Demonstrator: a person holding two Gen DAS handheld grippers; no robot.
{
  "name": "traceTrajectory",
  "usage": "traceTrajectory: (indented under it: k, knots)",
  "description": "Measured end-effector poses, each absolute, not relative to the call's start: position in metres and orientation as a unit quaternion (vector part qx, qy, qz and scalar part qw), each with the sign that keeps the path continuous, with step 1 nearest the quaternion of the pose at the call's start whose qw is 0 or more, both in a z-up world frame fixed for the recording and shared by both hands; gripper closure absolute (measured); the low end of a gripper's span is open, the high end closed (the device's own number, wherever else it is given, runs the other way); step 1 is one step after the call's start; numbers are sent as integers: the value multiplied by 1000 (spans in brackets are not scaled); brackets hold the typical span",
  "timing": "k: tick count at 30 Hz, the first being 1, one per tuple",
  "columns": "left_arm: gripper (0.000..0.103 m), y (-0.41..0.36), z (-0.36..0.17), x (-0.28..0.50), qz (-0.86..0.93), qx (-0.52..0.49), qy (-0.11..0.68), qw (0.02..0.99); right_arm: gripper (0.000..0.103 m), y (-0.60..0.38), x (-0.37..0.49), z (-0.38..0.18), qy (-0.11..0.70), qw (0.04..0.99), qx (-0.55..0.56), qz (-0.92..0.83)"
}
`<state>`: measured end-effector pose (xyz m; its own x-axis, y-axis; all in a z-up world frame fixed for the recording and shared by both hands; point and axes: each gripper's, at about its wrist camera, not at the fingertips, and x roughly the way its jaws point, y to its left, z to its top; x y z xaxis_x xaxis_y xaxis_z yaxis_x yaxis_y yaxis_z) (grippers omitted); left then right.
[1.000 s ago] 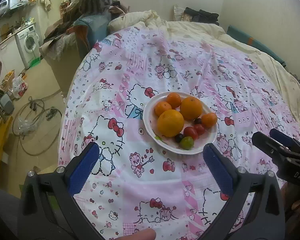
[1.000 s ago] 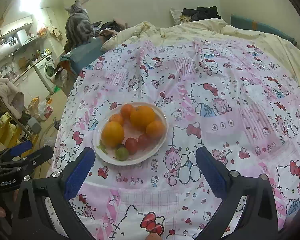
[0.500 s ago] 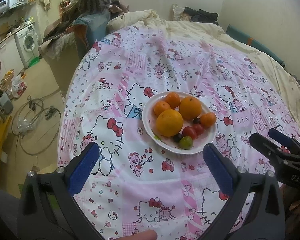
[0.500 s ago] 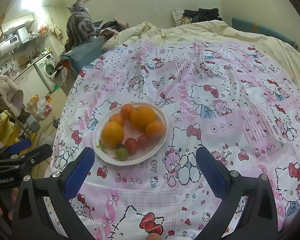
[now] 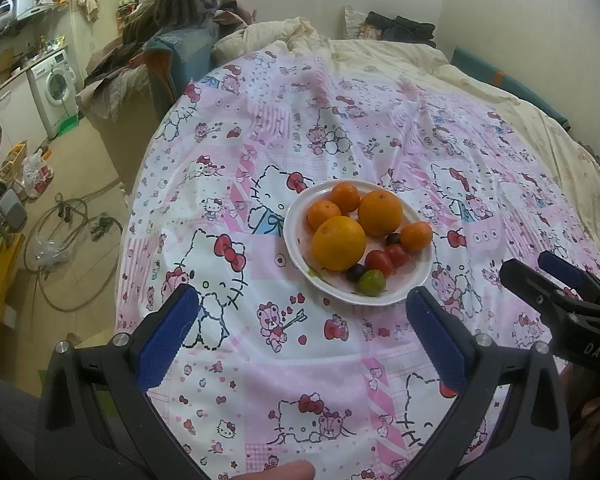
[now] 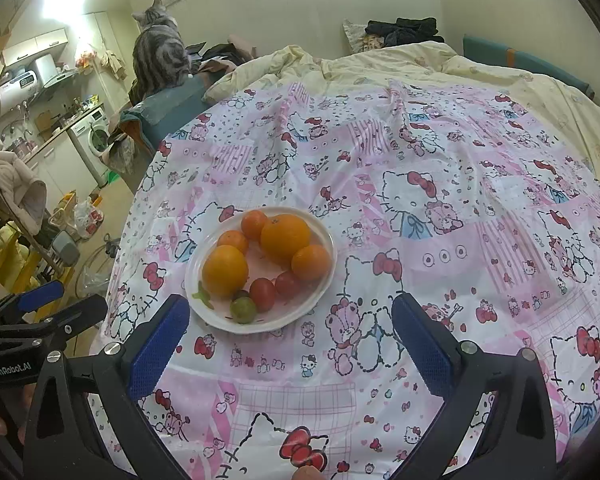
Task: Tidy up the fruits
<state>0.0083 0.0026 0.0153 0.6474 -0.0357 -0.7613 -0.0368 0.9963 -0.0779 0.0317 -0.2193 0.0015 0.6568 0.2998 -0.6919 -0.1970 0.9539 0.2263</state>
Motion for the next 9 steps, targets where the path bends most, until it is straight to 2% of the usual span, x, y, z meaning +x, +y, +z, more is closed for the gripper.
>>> traceTrajectory:
  k: [9]
  knots:
    - [1,6,14,9,5,-34,421,906,0,-217,32,1,390,908,63,138]
